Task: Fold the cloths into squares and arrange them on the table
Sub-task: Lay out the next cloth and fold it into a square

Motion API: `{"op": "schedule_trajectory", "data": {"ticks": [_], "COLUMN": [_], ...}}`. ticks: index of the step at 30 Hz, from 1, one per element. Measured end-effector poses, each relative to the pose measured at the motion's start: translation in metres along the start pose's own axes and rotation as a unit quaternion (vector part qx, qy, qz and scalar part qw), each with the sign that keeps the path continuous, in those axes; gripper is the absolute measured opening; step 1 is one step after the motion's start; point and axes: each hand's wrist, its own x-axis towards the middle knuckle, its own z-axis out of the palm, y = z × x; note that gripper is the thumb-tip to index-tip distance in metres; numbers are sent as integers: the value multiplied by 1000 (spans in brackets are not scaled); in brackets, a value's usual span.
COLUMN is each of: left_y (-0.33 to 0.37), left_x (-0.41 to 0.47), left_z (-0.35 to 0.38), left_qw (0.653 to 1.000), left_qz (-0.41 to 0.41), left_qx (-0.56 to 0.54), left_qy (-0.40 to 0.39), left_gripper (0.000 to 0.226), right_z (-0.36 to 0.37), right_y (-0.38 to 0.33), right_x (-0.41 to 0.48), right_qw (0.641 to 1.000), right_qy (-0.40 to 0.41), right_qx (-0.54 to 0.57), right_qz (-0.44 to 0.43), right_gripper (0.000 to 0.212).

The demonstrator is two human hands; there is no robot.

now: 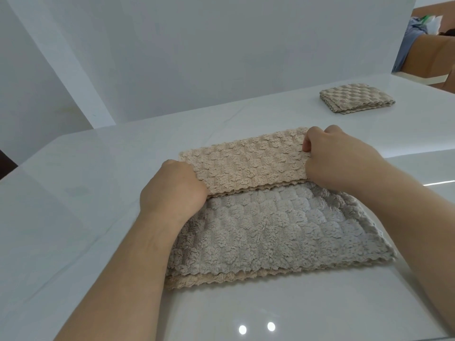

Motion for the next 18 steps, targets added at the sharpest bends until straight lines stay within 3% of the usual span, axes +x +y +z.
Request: {"op": "schedule_trajectory", "data": {"ticks": [4, 6, 9, 12, 15, 18], "left_y": [0, 3, 6, 13, 20, 37], "left_x": [-3, -3, -1, 0, 3, 20], "left_z": [-2, -2, -3, -6, -12, -12], "left_qw": [998, 997, 990, 973, 974, 980], "left_qz": [-33, -22, 26, 101, 148, 193], "left_qx": [46, 57, -11, -109, -125, -38], "left_qy": [-2, 46, 136, 176, 121, 39], "left_gripper": [21, 28, 49, 50, 51, 54], "right_z": [3, 4, 1, 0, -3, -1], "right_y": [1, 1, 0, -3, -17, -42], "right_x": [1, 2, 5, 6, 7, 16], "right_qw": [1000, 999, 991, 978, 977, 978], "right_qy": [-12, 33, 126, 160, 125, 70], "right_qx": [-1, 7, 45, 121, 124, 30], "right_qz": [5, -4, -20, -63, -120, -196], "right_gripper": [32, 32, 35, 38, 44, 51]}}
